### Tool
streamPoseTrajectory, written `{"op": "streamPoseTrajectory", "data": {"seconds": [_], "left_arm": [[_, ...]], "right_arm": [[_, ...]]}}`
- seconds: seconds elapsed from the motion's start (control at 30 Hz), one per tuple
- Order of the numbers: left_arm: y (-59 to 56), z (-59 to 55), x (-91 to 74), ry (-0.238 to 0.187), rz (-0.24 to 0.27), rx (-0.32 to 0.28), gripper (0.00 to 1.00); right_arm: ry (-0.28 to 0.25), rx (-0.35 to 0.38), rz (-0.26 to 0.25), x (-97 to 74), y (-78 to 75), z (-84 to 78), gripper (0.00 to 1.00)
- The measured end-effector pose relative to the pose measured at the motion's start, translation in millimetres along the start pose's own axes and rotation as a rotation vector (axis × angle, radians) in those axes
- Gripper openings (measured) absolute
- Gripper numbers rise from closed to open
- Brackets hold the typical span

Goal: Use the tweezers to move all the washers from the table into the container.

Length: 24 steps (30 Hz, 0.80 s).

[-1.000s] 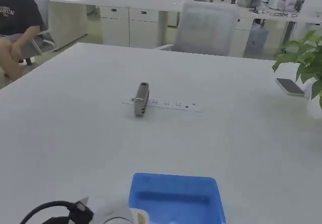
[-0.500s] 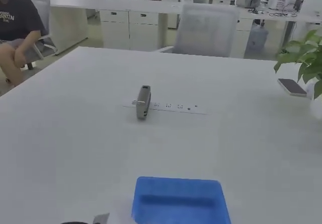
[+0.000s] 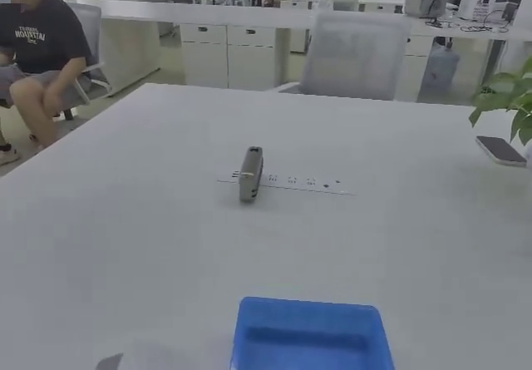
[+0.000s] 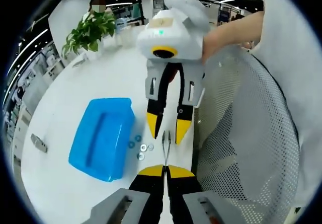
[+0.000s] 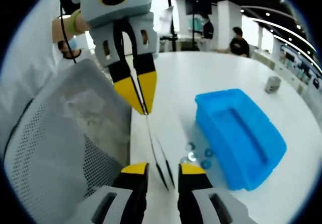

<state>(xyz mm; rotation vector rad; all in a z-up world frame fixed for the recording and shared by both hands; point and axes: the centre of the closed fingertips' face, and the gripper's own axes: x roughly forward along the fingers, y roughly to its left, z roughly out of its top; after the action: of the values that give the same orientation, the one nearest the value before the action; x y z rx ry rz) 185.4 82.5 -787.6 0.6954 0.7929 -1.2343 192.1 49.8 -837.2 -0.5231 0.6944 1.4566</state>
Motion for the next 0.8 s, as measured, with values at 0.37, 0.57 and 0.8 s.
{"op": "streamPoseTrajectory", "data": {"seconds": [0.37, 0.57, 0.8], "left_arm": [[-3.5, 26.9, -14.9, -0.018, -0.017, 0.053, 0.0], [13.5, 34.6, -15.1, 0.007, -0.011, 0.063, 0.0], [28.6, 40.2, -12.8, 0.013, -0.029, 0.069, 0.0]], "right_arm": [[-0.037, -0.054, 0.055, 12.5, 9.0, 13.9, 0.07], [-0.078, -0.01, 0.005, 10.6, -8.0, 22.7, 0.06], [-0.101, 0.025, -0.023, 9.6, -21.8, 24.4, 0.07]]}}
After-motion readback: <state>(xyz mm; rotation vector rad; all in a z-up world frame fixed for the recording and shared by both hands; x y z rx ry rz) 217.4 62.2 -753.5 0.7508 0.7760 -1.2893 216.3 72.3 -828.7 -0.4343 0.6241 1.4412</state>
